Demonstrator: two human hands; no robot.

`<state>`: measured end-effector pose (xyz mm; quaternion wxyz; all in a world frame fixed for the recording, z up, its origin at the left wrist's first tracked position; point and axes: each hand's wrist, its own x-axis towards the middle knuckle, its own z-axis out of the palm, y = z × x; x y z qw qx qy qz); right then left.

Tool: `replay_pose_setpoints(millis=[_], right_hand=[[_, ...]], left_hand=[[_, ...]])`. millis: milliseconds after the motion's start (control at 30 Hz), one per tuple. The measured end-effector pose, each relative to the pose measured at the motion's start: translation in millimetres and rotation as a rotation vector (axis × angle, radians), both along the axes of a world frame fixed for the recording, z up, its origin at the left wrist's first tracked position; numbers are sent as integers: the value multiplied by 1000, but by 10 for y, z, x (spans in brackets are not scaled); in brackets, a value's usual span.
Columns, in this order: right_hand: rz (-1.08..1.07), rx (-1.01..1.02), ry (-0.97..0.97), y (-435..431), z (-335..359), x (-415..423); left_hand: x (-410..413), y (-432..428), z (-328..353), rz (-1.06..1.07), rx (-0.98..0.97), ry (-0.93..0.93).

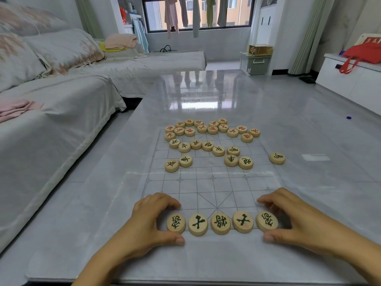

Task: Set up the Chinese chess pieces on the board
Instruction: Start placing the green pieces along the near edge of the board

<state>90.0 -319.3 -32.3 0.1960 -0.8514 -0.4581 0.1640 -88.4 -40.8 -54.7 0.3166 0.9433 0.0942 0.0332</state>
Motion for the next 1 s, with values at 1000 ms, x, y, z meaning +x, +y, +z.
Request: replay_pose_setpoints(millis=[1000], right_hand=[[-21, 97, -71, 85, -62, -43]], left_hand=[[-93, 199, 115, 36, -75, 46]])
